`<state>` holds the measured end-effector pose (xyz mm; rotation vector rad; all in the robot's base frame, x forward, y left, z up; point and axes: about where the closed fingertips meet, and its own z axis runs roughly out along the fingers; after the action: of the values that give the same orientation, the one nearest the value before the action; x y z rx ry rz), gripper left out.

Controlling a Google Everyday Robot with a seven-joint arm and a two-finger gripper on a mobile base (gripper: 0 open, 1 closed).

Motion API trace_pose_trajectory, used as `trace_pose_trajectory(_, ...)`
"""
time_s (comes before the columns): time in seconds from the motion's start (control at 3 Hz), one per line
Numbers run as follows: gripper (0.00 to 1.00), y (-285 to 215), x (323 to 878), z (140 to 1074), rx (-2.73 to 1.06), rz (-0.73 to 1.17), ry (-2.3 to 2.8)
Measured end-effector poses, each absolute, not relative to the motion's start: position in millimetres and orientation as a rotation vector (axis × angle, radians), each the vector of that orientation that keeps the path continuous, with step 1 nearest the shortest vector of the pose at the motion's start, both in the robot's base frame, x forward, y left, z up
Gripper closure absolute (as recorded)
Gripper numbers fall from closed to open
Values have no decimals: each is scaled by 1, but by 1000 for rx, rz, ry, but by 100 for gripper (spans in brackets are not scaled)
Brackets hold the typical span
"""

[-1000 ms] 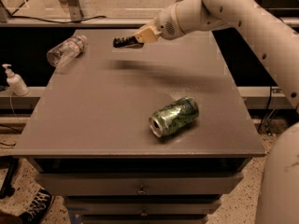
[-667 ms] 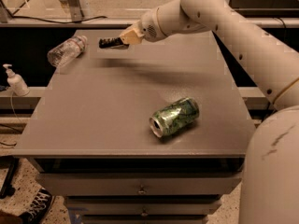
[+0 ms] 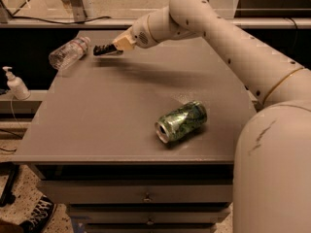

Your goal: Move rxbar chocolate near water bottle

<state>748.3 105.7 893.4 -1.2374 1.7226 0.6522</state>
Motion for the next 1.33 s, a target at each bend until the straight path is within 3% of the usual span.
trace_pose_trajectory(0.67, 100, 126, 749, 883, -1259, 673, 1715)
trace_pose_trajectory(1.0, 84, 132, 748, 879, -1267, 681, 1721)
trace_pose_trajectory(1.33, 59, 136, 747, 876, -1271, 688, 1724)
